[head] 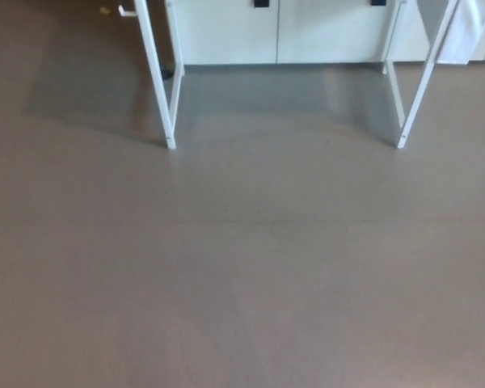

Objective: The robot walk towards a table in front and then pushes a layer of a file tray back to its original position using its right hand

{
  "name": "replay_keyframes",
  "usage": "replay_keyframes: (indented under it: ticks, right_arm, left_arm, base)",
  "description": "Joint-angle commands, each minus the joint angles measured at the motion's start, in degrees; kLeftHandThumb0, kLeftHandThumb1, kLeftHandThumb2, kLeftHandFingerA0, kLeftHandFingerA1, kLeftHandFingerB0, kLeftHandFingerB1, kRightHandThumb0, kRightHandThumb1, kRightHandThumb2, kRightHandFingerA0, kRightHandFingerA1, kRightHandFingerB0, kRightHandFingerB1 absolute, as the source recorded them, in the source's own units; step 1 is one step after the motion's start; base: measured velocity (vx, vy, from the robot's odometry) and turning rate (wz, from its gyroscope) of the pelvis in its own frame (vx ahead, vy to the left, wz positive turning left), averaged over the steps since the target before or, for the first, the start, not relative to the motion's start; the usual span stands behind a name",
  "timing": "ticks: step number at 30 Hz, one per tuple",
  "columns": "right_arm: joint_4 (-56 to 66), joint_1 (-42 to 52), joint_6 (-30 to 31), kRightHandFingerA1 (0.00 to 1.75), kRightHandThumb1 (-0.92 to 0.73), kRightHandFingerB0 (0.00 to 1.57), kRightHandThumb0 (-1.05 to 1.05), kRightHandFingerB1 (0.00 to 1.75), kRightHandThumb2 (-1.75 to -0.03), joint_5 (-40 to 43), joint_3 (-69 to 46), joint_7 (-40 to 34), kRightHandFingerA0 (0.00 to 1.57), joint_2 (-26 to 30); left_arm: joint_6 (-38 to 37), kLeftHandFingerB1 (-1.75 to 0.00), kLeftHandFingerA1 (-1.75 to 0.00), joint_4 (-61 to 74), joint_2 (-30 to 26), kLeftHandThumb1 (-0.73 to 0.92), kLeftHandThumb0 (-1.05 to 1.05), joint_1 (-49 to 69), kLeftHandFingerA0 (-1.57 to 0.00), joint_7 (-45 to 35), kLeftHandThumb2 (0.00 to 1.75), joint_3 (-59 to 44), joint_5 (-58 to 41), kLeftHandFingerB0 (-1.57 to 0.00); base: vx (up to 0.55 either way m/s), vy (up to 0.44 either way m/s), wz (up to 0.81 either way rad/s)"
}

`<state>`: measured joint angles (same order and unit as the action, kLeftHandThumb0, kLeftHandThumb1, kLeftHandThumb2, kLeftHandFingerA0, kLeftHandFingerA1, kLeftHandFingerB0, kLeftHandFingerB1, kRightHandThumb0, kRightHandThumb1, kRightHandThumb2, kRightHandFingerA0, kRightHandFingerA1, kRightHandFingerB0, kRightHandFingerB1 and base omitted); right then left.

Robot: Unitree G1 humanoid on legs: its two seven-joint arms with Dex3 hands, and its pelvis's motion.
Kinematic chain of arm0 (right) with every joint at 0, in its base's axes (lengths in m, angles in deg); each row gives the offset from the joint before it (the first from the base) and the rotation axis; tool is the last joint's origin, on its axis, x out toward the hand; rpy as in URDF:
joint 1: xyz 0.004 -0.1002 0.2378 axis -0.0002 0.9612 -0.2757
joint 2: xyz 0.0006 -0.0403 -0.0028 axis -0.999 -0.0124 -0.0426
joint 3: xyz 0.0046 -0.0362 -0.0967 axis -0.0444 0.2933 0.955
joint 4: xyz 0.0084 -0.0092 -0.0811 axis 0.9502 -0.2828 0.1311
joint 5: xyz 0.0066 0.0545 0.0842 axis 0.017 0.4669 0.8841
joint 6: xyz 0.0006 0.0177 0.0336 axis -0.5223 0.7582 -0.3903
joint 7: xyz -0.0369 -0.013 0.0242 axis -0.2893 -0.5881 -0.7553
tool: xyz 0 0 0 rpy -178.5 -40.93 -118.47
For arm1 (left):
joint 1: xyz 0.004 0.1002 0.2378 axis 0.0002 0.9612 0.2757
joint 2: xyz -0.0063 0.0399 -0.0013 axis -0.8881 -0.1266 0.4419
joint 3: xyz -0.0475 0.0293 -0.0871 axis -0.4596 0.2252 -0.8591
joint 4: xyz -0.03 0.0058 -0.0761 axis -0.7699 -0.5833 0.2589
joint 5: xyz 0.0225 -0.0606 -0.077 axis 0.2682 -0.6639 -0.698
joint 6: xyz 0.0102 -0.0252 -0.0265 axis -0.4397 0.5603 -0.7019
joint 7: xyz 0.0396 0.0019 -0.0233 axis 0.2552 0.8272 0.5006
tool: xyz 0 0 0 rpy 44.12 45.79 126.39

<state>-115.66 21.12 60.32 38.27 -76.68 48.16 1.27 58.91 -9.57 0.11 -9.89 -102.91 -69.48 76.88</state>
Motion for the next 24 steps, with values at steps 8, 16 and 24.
replay_keyframes:
  ticks: [8,16,24]
  right_arm:
    - [-1.16,-0.35,-1.28,0.49,-0.53,0.48,-0.19,0.41,-0.55,-0.17,0.28,-0.43,0.66,0.24]
    - [-0.81,-0.29,-2.07,0.49,-0.53,0.48,-0.22,0.41,-0.56,-1.52,1.26,-0.87,0.66,1.08]
    - [-2.01,-1.25,-2.31,0.49,-0.53,0.49,-0.22,0.41,-0.55,-2.44,2.45,-1.32,0.67,1.71]
  left_arm:
    - [-1.62,-0.48,-0.58,-1.23,-1.67,0.47,-0.10,-0.11,-0.37,0.47,0.88,0.65,1.12,-0.17]
    - [-1.69,-0.49,-0.58,-0.18,-1.77,0.46,-0.09,0.28,-0.38,0.69,0.88,0.94,0.96,-0.18]
    - [-1.88,-0.49,-0.59,-0.03,-2.01,0.46,-0.10,0.25,-0.39,0.57,0.88,1.24,1.11,-0.18]
  base:
    - [0.40,0.170,-0.09]
    - [0.32,-0.046,0.20]
    - [0.37,-0.047,0.21]
